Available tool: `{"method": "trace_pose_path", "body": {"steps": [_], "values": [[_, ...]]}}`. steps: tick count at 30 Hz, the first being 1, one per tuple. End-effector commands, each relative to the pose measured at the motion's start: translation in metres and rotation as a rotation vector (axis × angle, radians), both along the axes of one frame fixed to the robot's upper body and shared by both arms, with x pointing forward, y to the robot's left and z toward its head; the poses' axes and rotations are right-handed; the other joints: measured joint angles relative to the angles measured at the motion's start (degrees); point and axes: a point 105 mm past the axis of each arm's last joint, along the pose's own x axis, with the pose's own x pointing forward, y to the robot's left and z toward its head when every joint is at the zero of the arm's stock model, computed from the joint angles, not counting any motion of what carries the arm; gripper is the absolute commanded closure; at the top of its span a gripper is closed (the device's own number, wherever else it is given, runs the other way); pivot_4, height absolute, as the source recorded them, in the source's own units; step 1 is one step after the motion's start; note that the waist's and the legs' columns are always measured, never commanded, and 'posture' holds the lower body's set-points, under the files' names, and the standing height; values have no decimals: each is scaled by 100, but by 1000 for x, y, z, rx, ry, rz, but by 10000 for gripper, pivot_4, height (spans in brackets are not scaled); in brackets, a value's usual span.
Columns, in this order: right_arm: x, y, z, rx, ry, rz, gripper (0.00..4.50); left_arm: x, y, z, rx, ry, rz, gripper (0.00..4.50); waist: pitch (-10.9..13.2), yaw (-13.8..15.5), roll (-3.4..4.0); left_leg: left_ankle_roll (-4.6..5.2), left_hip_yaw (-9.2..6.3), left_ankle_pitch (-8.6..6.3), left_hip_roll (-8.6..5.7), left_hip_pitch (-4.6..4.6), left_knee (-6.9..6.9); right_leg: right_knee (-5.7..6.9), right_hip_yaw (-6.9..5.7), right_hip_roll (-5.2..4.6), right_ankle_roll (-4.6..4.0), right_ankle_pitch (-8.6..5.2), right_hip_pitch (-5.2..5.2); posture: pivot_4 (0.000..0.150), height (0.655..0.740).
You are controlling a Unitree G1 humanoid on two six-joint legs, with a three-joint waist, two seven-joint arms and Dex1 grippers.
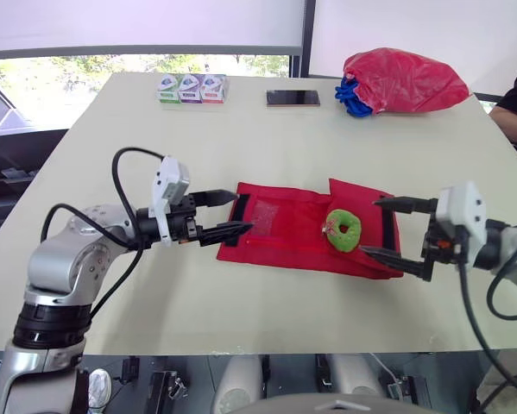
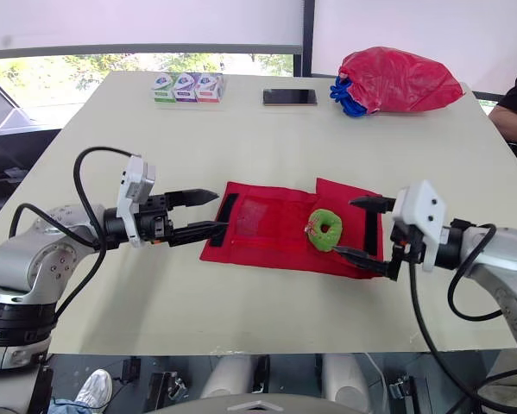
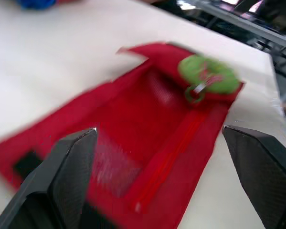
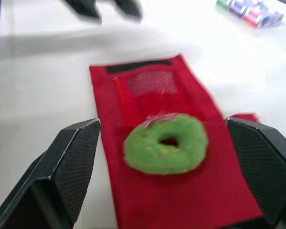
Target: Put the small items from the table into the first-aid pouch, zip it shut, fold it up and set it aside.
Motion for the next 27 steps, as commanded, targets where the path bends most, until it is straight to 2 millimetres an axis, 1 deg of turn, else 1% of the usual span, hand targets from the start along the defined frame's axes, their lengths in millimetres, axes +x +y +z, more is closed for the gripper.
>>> {"method": "trace_pose_path", "body": {"steps": [1,3,5,7,8,10,13,17,22,24,27], "values": [[-4,-1,21,44,-48,50,357,11,26,-12,23,29,160,0,-1,5,-5,0,-2,0,2,-1,0,0,-3,1,0,2,0,1500,7400],[-4,-1,23,45,-46,77,357,15,37,-24,19,77,245,0,-1,14,-5,0,-4,0,2,-2,0,-1,-5,0,-1,4,0,1500,7400],[-4,0,24,42,-45,92,357,15,42,-30,-2,113,284,0,-2,29,-6,0,-5,0,0,-3,0,-1,-6,-6,-1,6,0,1500,7400],[-3,2,26,46,-43,110,357,16,48,-39,-29,188,333,0,-1,25,-7,0,-4,0,-2,-7,0,-2,-7,-11,-1,7,0,1500,7400],[-3,3,27,45,-44,120,357,16,48,-40,-64,227,350,0,-2,21,-7,0,-2,0,-3,-7,0,-2,-6,-13,0,7,0,1500,7400],[-2,5,27,34,-48,133,357,14,43,-38,-145,306,333,0,-2,18,-8,0,-3,0,-3,-5,0,-1,-7,-13,0,7,0,1500,7400],[0,8,26,23,-46,145,357,12,35,-35,-216,391,315,0,-2,21,-7,0,-11,0,-1,-4,0,2,-14,-12,0,7,0,1500,7400],[1,12,27,20,-52,157,357,16,23,-36,-332,529,317,0,-2,24,-8,0,-10,0,-4,-5,2,2,-13,-13,1,8,1,1500,7400],[2,15,29,22,-58,159,357,19,5,-36,-449,675,264,0,-4,10,-10,-1,-13,0,-6,-7,7,5,-14,-12,1,9,1,1500,7400],[2,15,30,19,-63,156,357,21,-1,-34,-469,707,253,0,-4,12,-9,-1,-13,0,-8,-6,6,6,-14,-13,0,9,1,1500,7400],[3,17,31,22,-71,148,357,25,-7,-23,-515,716,216,0,-4,19,-9,-2,-15,1,-11,-7,7,6,-15,-15,1,10,2,1500,7400]]}}
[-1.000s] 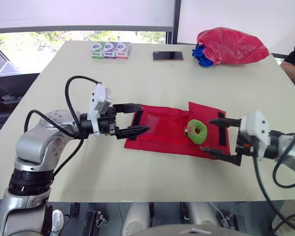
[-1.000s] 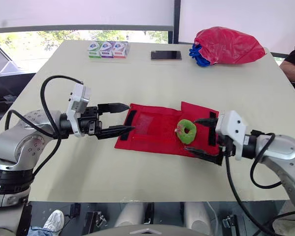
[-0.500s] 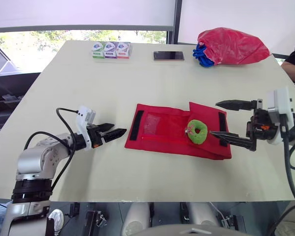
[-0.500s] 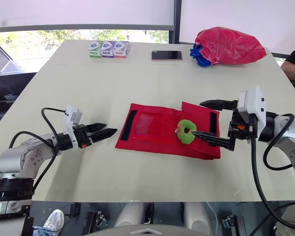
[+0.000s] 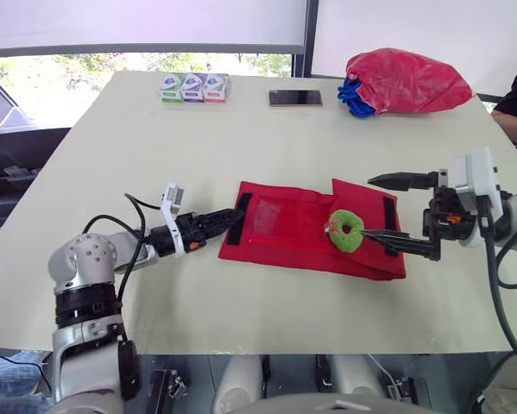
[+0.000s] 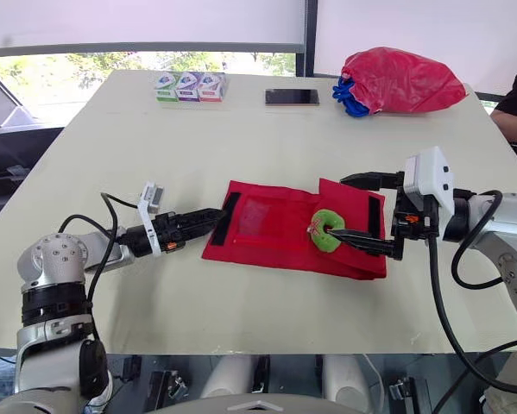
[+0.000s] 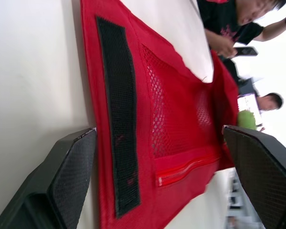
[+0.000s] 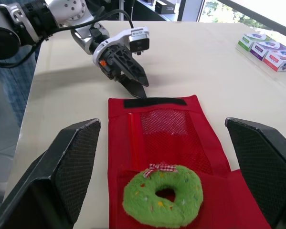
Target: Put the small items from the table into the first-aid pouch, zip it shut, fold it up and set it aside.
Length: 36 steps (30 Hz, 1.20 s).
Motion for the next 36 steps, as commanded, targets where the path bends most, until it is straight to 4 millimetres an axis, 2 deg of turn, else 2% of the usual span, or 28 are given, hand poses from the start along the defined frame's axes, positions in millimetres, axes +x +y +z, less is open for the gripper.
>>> {"method": "trace_pose_path", "body": {"steps": [1,3,6,7,8,10,11,13,14,16,17,18,19,21,24,25,33,36], "values": [[-3,5,10,9,-48,7,357,3,-6,23,-90,-33,-28,0,-1,-3,-3,0,0,0,-1,-1,1,0,0,-1,0,0,0,1500,7400],[-3,6,10,14,-48,2,357,1,-6,26,-98,-32,-36,0,-1,-3,-3,-2,-2,1,-2,-3,1,0,-1,-4,0,0,-1,1500,7400],[-2,6,7,12,-33,-9,0,-3,-4,26,-100,-26,-37,8041,-1,-11,-2,-14,-2,7,-3,-1,-1,0,-1,-6,-1,0,-1,1500,7400],[-1,6,5,7,-18,-12,0,-4,-3,26,-98,-26,-38,13108,-1,-11,-3,-18,-2,10,-3,-3,-1,0,-1,-6,-1,0,-1,1500,7400],[1,5,2,-9,-4,-17,0,-5,-2,26,-98,-27,-37,15074,-1,-10,-3,-18,-2,10,-3,-2,-1,0,-1,-6,-1,0,-1,1500,7400],[10,5,-3,-22,9,-32,0,-8,-1,25,-90,-30,-41,23715,-1,-20,-2,-16,-1,8,-3,0,-1,0,1,-7,-2,0,-1,1500,7400],[15,6,-5,-22,11,-42,0,-10,-1,25,-88,-31,-43,25357,-1,-26,-3,-16,0,8,-3,0,-1,0,2,-8,-2,0,-1,1500,7400],[22,9,-7,-19,10,-46,0,-12,-1,24,-82,-33,-46,31632,-1,-24,-3,-14,2,8,-4,2,0,0,4,-10,-2,1,-1,1500,7400],[25,10,-7,-12,10,-45,2611,-13,0,24,-78,-36,-47,36788,-1,-22,-3,-14,1,8,-6,2,0,1,3,-10,-3,1,-1,1500,7400],[31,13,-10,-2,16,-43,7047,-15,1,24,-72,-41,-43,43018,-1,-14,-2,-15,-3,8,-6,2,-1,2,0,-10,-4,1,-1,1500,7400],[32,14,-11,-1,17,-41,13429,-16,2,24,-70,-43,-41,45000,-1,-7,-2,-19,-3,11,-7,0,-2,2,0,-10,-4,1,-1,1500,7400],[35,15,-14,-4,21,-40,16119,-17,4,24,-68,-44,-40,45000,-1,-3,-3,-21,-8,11,-7,-3,-1,1,-4,-10,-4,1,-2,1500,7400],[37,16,-16,-7,24,-40,22870,-18,5,24,-67,-45,-39,45000,-1,-6,-2,-26,-10,15,-10,-5,-1,1,-8,-14,-4,1,-2,1500,7400],[42,17,-23,-13,34,-40,26331,-21,8,23,-53,-42,-35,45000,-2,-14,-5,-27,-10,15,-15,-5,-2,0,-8,-20,-4,2,-2,1500,7400],[49,19,-35,-39,37,-46,42025,-24,14,21,-34,-38,-29,45000,-2,-32,-4,-29,-8,16,-16,-3,-5,-1,-7,-21,-4,2,-2,1500,7400],[51,19,-39,-53,37,-48,44831,-26,16,21,-28,-37,-30,45000,-1,-31,-3,-29,-9,16,-16,-2,-6,0,-7,-21,-4,2,-2,1500,7400],[63,28,-92,-233,76,-56,44831,-35,29,31,-9,-87,-42,45000,-1,-29,-3,-30,-11,17,-16,-2,-8,0,-11,-22,-5,1,-4,1500,7400],[64,26,-123,-366,89,-64,44831,-38,26,51,-68,-176,-86,45000,-2,-30,-5,-31,-11,17,-19,-2,-8,0,-12,-25,-5,1,-4,1500,7400]]}}
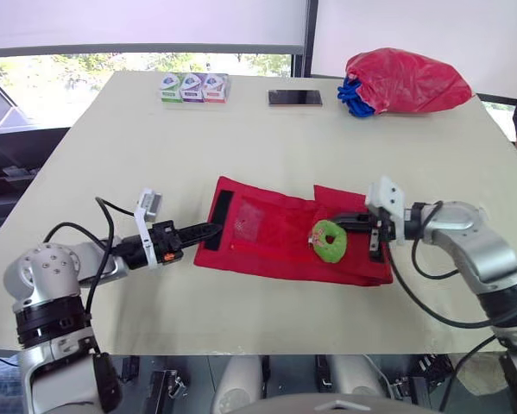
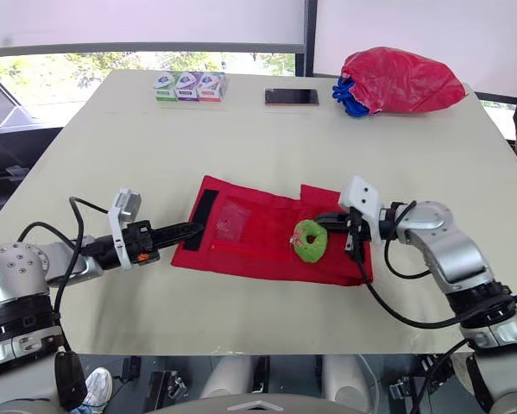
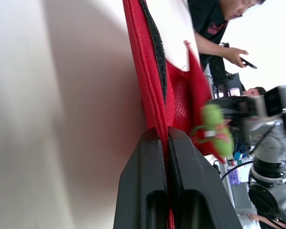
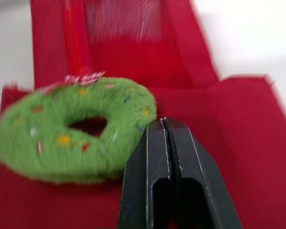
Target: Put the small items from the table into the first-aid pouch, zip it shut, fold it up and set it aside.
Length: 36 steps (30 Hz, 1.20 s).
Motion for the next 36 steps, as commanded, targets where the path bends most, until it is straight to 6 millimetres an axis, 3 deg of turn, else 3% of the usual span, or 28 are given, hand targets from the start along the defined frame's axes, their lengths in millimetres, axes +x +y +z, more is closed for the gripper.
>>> {"method": "trace_pose_path", "body": {"steps": [1,6,11,22,29,34,36], "values": [[1,-3,-23,-132,-9,9,44831,-5,-3,35,-73,-160,-58,45000,-1,0,-2,-1,0,0,0,0,0,0,0,0,0,0,0,1500,7400],[3,1,-43,-191,6,-17,44831,-13,-29,71,-156,-311,-212,45000,-13,-11,-22,-9,-6,5,0,6,0,2,-3,-2,-5,-2,4,1500,7400],[3,7,-51,-189,19,-16,44831,-7,-67,90,-200,-386,-342,45000,-19,-37,-30,-16,-4,11,6,19,1,7,-4,8,-21,7,10,1500,7400],[11,10,-50,-99,27,-90,44831,28,-139,93,-293,-406,-474,45000,-25,-132,-37,-25,-9,16,-5,19,-1,9,-5,29,-18,12,13,1500,7400],[1,8,-5,87,-54,-106,44831,32,-160,89,-306,-404,-581,45000,-18,-108,-26,-17,-15,12,-7,9,-1,7,-6,32,-17,12,9,1500,7400],[-17,-24,56,230,-174,-181,44831,32,-168,86,-301,-397,-653,45000,-1,-28,0,-5,-22,4,-12,-6,-1,-2,-9,29,-14,10,3,1500,7400],[-24,-40,67,241,-199,-213,44831,32,-172,82,-294,-390,-676,45000,0,12,2,-1,-23,2,-14,-9,-1,-5,-10,29,-12,9,2,1500,7400]]}}
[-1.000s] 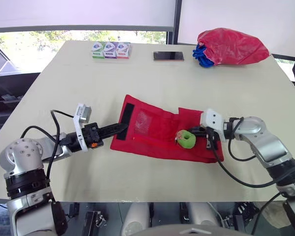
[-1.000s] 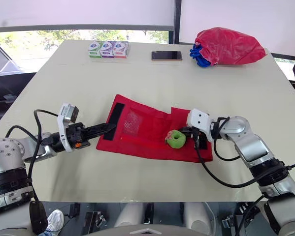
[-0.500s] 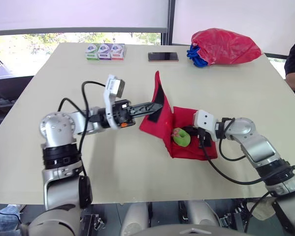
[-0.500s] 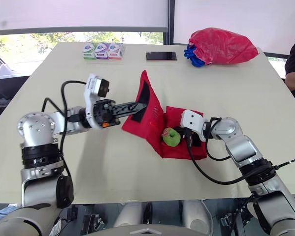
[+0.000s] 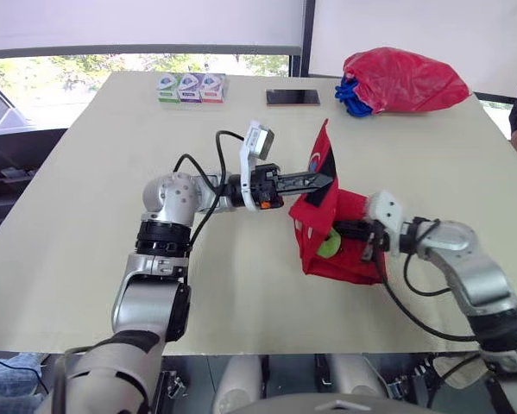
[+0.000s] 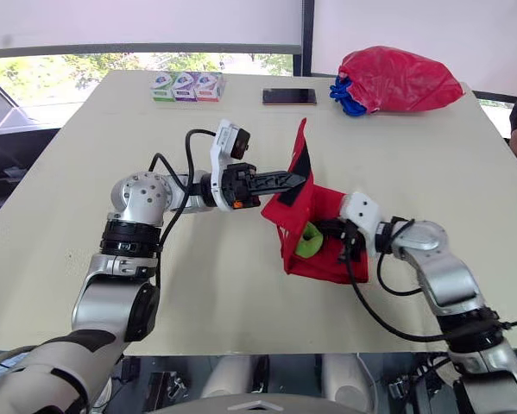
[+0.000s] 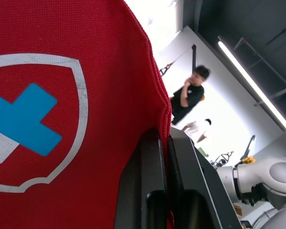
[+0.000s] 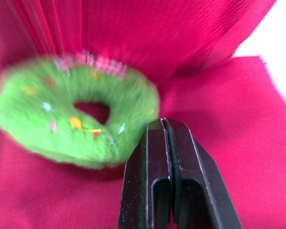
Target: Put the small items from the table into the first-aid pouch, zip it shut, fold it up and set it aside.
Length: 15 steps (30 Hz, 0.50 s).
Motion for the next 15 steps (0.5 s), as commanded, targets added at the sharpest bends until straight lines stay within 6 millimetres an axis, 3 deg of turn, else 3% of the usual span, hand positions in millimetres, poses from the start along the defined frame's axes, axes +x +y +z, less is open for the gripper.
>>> {"method": "trace_pose_path", "body": {"steps": [1,8,11,14,15], "values": [[-13,-27,40,47,-113,-53,44831,-2,-9,4,-7,-40,-58,45000,0,27,-1,3,-2,-2,0,-1,0,-1,-3,0,2,-2,1,1500,7400],[-43,-85,37,101,-65,-163,44831,1,-37,-18,65,-28,-115,45000,0,111,0,11,-14,-6,-9,-10,1,-6,-12,-1,7,-6,5,1500,7400],[-53,-99,34,125,-46,-193,44831,5,-50,-29,107,-20,-118,45000,0,109,-1,12,-10,-6,-11,-8,3,-6,-4,0,10,-7,5,1500,7400],[-64,-116,26,123,-44,-260,44831,9,-69,-54,196,-22,-108,45000,-2,52,4,12,-2,-6,-6,2,3,1,6,4,12,-9,7,1500,7400],[-67,-119,25,133,-45,-269,42379,10,-75,-59,210,-26,-110,45000,-2,59,5,12,-10,-5,-11,1,4,1,3,5,26,-18,10,1500,7400]]}}
